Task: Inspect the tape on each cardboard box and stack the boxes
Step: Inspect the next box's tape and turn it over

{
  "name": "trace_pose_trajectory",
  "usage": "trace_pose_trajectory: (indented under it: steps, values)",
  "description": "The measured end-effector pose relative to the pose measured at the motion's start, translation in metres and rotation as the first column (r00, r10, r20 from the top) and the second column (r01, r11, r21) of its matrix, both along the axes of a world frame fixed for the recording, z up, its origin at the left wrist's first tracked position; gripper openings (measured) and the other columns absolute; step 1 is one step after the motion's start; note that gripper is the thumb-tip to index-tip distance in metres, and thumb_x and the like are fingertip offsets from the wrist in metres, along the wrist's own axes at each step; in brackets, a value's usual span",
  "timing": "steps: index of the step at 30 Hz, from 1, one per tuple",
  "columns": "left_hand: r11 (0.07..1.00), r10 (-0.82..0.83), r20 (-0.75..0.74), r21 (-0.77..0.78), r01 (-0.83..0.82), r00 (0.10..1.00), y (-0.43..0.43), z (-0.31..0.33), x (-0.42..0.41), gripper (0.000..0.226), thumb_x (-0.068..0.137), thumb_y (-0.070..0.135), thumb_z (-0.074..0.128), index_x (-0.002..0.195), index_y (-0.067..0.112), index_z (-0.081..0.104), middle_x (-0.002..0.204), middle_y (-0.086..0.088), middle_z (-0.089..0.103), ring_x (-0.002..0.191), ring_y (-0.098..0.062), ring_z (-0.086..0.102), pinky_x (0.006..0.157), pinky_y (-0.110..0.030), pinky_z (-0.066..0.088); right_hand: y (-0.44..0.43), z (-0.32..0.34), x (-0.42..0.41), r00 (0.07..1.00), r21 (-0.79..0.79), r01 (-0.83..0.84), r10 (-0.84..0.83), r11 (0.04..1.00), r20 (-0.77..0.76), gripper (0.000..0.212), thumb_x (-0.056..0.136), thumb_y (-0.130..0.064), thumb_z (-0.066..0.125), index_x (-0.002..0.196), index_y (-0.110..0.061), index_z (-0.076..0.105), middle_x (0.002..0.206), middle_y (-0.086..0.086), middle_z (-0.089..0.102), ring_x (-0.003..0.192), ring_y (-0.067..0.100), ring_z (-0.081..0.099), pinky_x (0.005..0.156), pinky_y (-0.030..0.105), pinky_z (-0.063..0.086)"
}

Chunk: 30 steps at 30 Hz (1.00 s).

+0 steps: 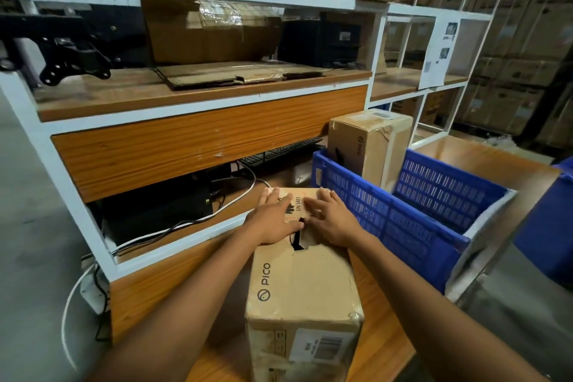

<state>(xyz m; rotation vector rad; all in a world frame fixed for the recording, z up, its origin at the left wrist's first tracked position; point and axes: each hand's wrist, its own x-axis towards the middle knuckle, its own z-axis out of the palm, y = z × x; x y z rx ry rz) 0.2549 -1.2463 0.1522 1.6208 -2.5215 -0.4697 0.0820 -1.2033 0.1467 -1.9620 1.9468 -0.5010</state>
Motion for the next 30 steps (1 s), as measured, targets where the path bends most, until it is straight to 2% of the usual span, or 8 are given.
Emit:
trace_pose_trajectory:
  steps: [2,5,8,12,18,22,27,30]
  values:
    - [0.997,0.08,-0.132,0.015,-0.078,0.988,0.001,-0.009,0.004,0.094,0.084,0.064,0.063,0.158,0.025,0.018,0.166,-0.004,0.004,0.152,-0.03,0.006,0.118,-0.048,0.029,0.006,-0.009,-0.005,0.946,-0.036,0.094,-0.078,0.995,0.315,0.047,0.101,-0.035,0.056,0.147,-0.029,0.05,0.167,0.004,0.018,0.15,0.028,0.024,0.12,0.047,0.03]
    - [0.967,0.236,-0.41,0.186,-0.172,0.881,0.002,-0.022,0.012,0.096,0.064,0.059,0.08,0.144,0.032,0.034,0.143,0.003,0.049,0.129,-0.022,0.05,0.105,-0.045,0.046,0.014,-0.018,-0.007,0.69,0.072,0.193,-0.188,0.979,0.699,0.058,0.1,-0.023,0.06,0.153,-0.026,0.039,0.15,0.001,0.039,0.122,0.02,0.052,0.094,0.03,0.051]
    - [0.952,0.275,-0.522,0.267,-0.151,0.807,-0.002,-0.026,0.016,0.094,0.055,0.043,0.088,0.134,0.037,0.039,0.115,0.014,0.068,0.107,-0.013,0.064,0.097,-0.044,0.052,0.014,-0.014,-0.005,0.647,0.116,0.18,-0.207,0.977,0.734,0.067,0.1,-0.018,0.061,0.157,-0.024,0.028,0.138,-0.001,0.043,0.11,0.016,0.055,0.078,0.021,0.05]
    - [0.953,0.243,-0.61,0.296,-0.067,0.754,-0.016,-0.04,0.017,0.101,0.04,0.054,0.089,0.127,0.039,0.042,0.114,0.015,0.07,0.108,-0.012,0.067,0.097,-0.048,0.054,0.018,-0.012,0.0,0.51,0.185,0.209,-0.268,0.96,0.817,0.053,0.097,-0.02,0.064,0.144,-0.017,0.039,0.135,0.007,0.06,0.101,0.017,0.065,0.067,0.023,0.051]
    - [0.928,0.355,-0.747,0.354,-0.116,0.562,0.029,0.02,0.021,0.102,0.084,0.059,0.069,0.159,0.025,0.008,0.132,0.013,0.048,0.13,-0.02,0.05,0.109,-0.045,0.042,0.029,0.016,0.005,0.369,0.121,0.316,-0.239,0.941,0.898,0.04,0.102,-0.052,0.046,0.128,-0.022,0.052,0.119,-0.002,0.062,0.1,0.015,0.061,0.081,0.029,0.052]
    - [0.934,0.356,-0.889,0.351,-0.071,0.289,0.032,0.052,0.022,0.068,0.09,0.072,0.045,0.138,0.025,0.051,0.119,-0.004,0.071,0.101,-0.02,0.071,0.085,-0.046,0.059,0.038,0.05,0.01,0.245,0.024,0.417,-0.138,0.908,0.96,0.05,0.102,-0.06,0.034,0.107,-0.024,0.07,0.107,0.007,0.073,0.102,0.026,0.068,0.086,0.041,0.054]
    - [0.931,0.36,-0.91,0.365,-0.015,0.207,0.07,0.057,0.02,0.069,0.099,0.068,0.017,0.113,0.025,0.07,0.09,-0.003,0.077,0.081,-0.016,0.074,0.071,-0.037,0.056,0.057,0.063,0.021,0.225,-0.038,0.454,-0.073,0.89,0.972,0.052,0.103,-0.06,0.03,0.098,-0.024,0.068,0.096,0.007,0.076,0.096,0.029,0.071,0.083,0.044,0.058]
    - [0.914,0.385,-0.905,0.401,0.057,0.183,0.09,0.038,0.026,0.07,0.097,0.07,0.012,0.12,0.035,0.067,0.1,-0.004,0.077,0.093,-0.019,0.073,0.081,-0.045,0.054,0.068,0.046,0.021,0.214,-0.009,0.473,-0.105,0.881,0.971,0.053,0.103,-0.058,0.032,0.091,-0.022,0.068,0.089,0.005,0.078,0.094,0.031,0.072,0.084,0.046,0.057]
